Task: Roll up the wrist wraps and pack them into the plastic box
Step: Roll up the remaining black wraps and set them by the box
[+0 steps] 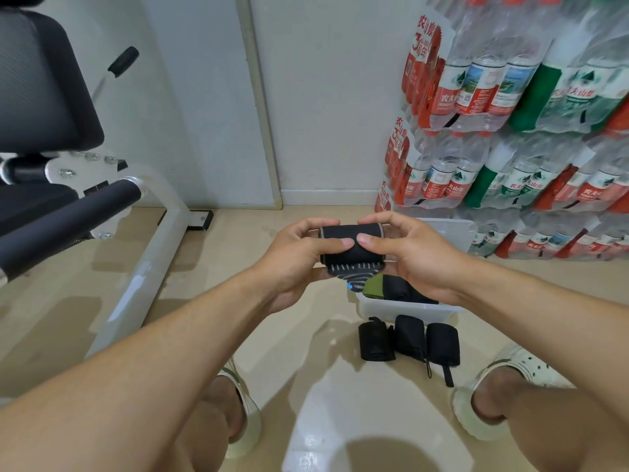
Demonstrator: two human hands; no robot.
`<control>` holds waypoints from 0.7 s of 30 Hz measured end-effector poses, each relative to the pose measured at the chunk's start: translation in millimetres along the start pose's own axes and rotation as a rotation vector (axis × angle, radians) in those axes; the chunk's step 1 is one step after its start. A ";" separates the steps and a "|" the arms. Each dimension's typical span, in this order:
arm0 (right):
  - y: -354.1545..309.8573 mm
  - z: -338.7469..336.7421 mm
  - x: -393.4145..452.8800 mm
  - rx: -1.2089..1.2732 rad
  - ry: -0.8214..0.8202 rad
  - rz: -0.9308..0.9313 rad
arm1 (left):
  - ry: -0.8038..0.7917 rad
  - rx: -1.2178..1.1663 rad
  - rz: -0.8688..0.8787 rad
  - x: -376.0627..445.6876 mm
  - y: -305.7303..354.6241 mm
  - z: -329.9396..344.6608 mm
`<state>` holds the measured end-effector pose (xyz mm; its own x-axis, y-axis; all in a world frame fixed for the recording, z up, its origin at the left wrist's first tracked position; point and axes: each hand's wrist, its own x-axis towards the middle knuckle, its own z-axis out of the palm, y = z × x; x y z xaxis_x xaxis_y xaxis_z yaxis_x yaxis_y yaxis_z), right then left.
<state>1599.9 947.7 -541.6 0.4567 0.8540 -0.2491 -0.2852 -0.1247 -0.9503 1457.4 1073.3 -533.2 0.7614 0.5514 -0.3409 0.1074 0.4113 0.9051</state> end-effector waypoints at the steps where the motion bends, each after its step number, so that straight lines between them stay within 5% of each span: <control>1: 0.7 -0.1 0.2 -0.021 0.004 -0.029 | -0.002 -0.018 -0.014 0.2 0.2 -0.5; 9: 0.6 2.3 -4.0 -0.148 -0.020 -0.132 | -0.009 -0.051 -0.102 0.3 2.0 -3.2; 21: 0.2 -1.3 2.1 0.101 -0.014 0.135 | 0.012 0.145 0.121 -2.7 -1.3 -0.4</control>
<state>1601.9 948.8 -542.6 0.3967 0.8402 -0.3696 -0.4262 -0.1880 -0.8849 1454.9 1071.6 -533.5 0.7666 0.5996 -0.2297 0.1071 0.2333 0.9665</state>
